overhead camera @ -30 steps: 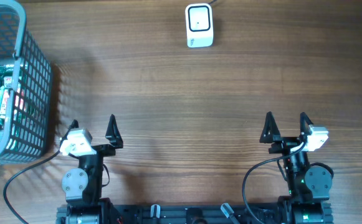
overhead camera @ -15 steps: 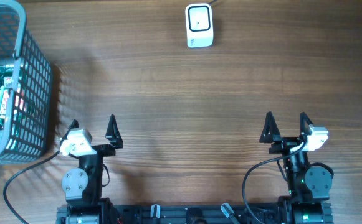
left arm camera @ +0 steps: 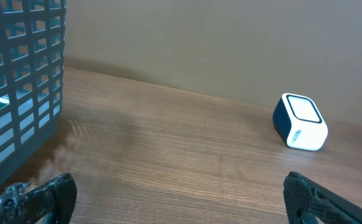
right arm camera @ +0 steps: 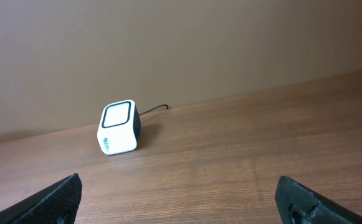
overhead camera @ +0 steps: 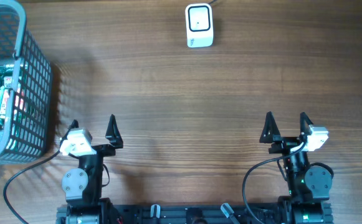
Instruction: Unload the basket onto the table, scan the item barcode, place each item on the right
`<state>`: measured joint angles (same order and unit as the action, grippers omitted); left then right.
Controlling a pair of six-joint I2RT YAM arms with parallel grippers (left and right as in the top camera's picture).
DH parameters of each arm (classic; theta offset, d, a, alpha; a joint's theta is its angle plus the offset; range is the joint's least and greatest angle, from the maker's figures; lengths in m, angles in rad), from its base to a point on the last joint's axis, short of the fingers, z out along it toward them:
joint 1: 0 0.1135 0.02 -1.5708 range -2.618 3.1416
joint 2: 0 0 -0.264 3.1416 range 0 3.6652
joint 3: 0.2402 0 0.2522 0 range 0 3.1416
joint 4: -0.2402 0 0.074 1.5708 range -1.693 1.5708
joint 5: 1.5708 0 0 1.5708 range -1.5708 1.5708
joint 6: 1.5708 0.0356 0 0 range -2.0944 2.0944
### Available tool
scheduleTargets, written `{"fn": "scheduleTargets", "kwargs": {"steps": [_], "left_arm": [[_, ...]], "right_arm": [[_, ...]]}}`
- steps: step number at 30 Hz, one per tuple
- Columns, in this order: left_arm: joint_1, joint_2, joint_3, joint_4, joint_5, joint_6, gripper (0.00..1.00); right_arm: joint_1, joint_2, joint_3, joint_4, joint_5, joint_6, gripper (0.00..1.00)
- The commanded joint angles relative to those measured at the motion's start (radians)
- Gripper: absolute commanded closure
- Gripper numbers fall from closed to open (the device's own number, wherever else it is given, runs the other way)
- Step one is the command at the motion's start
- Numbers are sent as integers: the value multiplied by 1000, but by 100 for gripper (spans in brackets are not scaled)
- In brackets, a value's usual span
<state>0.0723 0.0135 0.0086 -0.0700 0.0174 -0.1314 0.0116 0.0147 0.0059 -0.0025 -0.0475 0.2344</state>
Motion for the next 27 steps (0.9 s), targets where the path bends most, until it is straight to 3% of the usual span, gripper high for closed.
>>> {"fn": "scheduleTargets", "kwargs": {"steps": [1, 10, 16, 22, 27], "left_arm": [[6, -9, -3, -6, 19, 23, 0], [6, -9, -3, 38, -52, 20, 0], [6, -8, 56, 98, 0, 20, 0], [6, 66, 363, -84, 27, 20, 0], [6, 330, 789, -412, -3, 20, 0]], "right_arm": [[5, -7, -1, 5, 2, 4, 0], [5, -7, -1, 5, 2, 4, 0], [5, -7, -1, 5, 2, 4, 0], [5, -7, -1, 5, 2, 4, 0], [5, -7, -1, 5, 2, 4, 0]]}}
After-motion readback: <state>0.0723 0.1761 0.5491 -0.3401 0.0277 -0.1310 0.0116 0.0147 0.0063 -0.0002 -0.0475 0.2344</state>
